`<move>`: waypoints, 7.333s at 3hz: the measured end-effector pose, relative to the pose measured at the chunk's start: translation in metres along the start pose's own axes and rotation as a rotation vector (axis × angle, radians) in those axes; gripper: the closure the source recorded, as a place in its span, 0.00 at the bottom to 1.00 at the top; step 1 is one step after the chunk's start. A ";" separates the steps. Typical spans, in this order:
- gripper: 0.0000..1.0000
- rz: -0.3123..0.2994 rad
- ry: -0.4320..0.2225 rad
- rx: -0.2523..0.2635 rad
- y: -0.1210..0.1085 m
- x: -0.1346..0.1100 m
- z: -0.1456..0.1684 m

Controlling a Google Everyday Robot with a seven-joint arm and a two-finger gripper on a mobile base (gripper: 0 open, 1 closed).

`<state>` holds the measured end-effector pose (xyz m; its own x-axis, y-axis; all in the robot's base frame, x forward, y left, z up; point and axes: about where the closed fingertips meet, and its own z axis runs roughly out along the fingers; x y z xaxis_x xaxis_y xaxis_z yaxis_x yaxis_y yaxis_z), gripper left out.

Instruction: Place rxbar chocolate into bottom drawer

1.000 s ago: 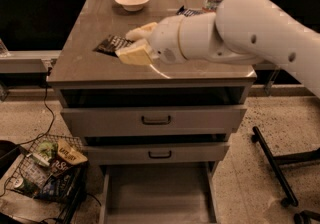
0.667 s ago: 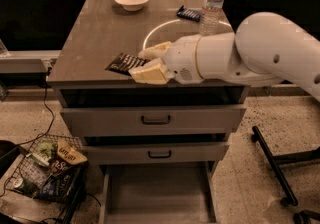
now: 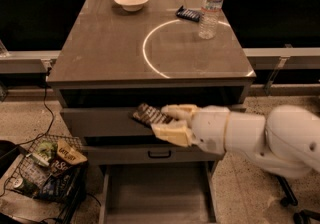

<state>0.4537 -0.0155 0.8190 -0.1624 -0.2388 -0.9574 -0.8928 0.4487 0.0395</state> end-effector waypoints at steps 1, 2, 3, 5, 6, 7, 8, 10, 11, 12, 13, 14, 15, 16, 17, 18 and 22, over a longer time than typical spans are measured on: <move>1.00 0.099 -0.034 0.061 0.010 0.051 -0.029; 1.00 0.099 -0.034 0.061 0.010 0.051 -0.029; 1.00 0.134 -0.008 0.086 0.011 0.098 -0.020; 1.00 0.245 0.056 0.158 0.018 0.269 -0.016; 1.00 0.277 0.073 0.148 0.012 0.326 -0.003; 1.00 0.315 0.092 0.107 0.001 0.375 0.018; 1.00 0.346 0.109 0.046 -0.009 0.420 0.038; 1.00 0.379 0.098 -0.122 -0.021 0.488 0.097; 1.00 0.380 0.096 -0.123 -0.022 0.488 0.099; 1.00 0.341 0.127 -0.126 -0.020 0.492 0.108; 1.00 0.261 0.170 -0.155 -0.045 0.512 0.116; 1.00 0.152 0.235 -0.228 -0.069 0.521 0.118; 1.00 0.097 0.265 -0.306 -0.077 0.536 0.118; 1.00 0.102 0.307 -0.367 -0.073 0.569 0.122; 1.00 0.116 0.343 -0.375 -0.069 0.600 0.123; 0.97 0.151 0.362 -0.350 -0.070 0.628 0.125; 0.01 0.154 0.357 -0.369 -0.062 0.627 0.131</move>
Offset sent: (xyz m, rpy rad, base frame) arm -0.0227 -0.0233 -0.0326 0.0528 0.0446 -0.0660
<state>0.4621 -0.0798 0.1792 -0.3785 -0.5007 -0.7785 -0.9253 0.1842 0.3314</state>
